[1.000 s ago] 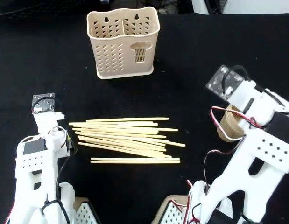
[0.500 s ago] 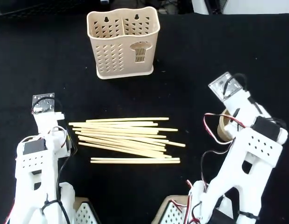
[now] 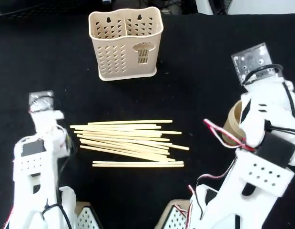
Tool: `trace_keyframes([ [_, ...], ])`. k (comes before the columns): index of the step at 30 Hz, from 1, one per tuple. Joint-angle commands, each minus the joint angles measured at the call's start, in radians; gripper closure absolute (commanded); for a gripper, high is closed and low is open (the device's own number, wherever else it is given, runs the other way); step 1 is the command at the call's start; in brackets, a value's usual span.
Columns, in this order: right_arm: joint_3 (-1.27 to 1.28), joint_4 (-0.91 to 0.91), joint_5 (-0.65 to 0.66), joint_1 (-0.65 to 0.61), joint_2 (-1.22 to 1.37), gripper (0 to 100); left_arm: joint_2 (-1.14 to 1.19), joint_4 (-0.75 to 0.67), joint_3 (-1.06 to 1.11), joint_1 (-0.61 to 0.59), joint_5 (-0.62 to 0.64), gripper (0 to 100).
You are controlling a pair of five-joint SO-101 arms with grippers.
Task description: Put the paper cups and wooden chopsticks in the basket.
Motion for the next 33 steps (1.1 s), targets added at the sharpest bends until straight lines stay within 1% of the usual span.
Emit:
trace_keyframes([
  [1,-0.081,0.002,-0.144,-0.103,0.019,98.6,-0.006,-0.003,-0.240,-0.077,0.011,89],
  [4,-0.102,0.003,-0.264,-0.166,0.076,98.6,-0.006,-0.011,-0.400,-0.084,0.078,89],
  [6,-0.131,0.002,-0.310,-0.186,0.102,98.6,-0.005,-0.029,-0.493,-0.074,0.130,89],
  [10,-0.219,0.044,-0.318,-0.175,0.122,98.6,0.057,-0.100,-0.644,0.001,0.207,89],
  [12,-0.269,0.115,-0.315,-0.112,0.122,97.9,0.146,-0.106,-0.723,0.056,0.241,89],
  [14,-0.323,0.199,-0.275,-0.043,0.125,95.3,0.272,-0.104,-0.816,0.104,0.265,89],
  [17,-0.352,0.304,-0.172,0.066,0.130,91.0,0.477,-0.103,-0.969,0.148,0.296,88],
  [19,-0.351,0.353,-0.100,0.121,0.130,89.6,0.592,-0.101,-1.070,0.173,0.293,88],
  [22,-0.308,0.417,-0.043,0.209,0.125,89.6,0.717,-0.072,-1.230,0.177,0.293,87],
  [24,-0.277,0.446,-0.011,0.267,0.122,89.6,0.781,-0.028,-1.339,0.176,0.298,83],
  [26,-0.248,0.463,0.029,0.336,0.122,89.6,0.842,0.028,-1.445,0.183,0.298,79],
  [28,-0.205,0.454,0.049,0.382,0.124,89.6,0.893,0.084,-1.563,0.200,0.295,79],
  [30,-0.153,0.431,0.055,0.396,0.124,89.6,0.941,0.138,-1.687,0.209,0.290,79],
  [33,-0.099,0.371,0.054,0.396,0.122,89.6,1.026,0.180,-1.804,0.228,0.235,80],
])
